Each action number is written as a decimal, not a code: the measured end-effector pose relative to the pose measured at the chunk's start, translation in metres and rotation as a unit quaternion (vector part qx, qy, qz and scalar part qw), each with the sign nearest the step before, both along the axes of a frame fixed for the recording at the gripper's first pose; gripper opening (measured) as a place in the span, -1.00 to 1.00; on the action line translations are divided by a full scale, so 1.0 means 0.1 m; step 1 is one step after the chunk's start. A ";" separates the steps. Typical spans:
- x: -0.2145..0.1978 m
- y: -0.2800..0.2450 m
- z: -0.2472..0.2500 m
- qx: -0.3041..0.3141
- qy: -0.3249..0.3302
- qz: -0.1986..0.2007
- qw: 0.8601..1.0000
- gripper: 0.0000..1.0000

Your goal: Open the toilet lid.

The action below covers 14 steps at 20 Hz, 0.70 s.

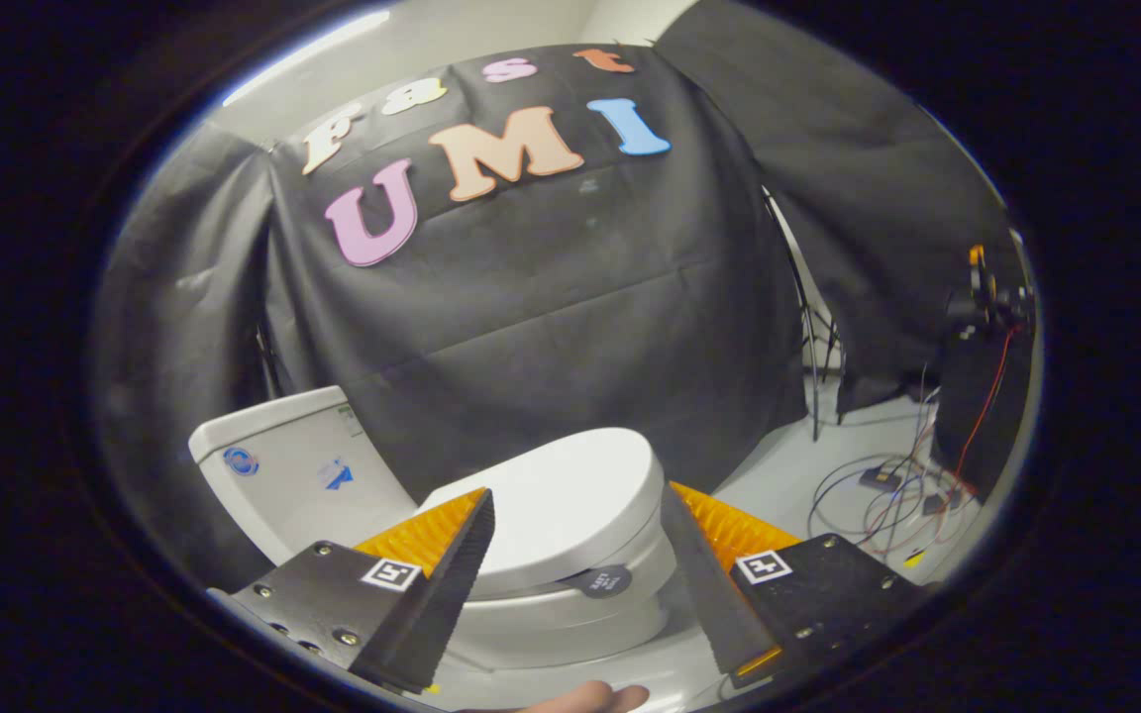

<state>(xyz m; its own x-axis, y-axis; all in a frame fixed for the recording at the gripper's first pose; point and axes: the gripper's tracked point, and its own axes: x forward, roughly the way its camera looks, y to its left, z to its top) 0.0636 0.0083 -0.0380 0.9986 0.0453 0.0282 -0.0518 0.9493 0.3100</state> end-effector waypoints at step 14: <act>0.54 0.01 -1.17 0.189 0.120 -0.011 0.975 0.96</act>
<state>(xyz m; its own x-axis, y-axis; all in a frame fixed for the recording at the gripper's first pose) 0.1177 0.0089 -0.1548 0.9791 0.0551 -0.1957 0.0845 0.7651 0.6383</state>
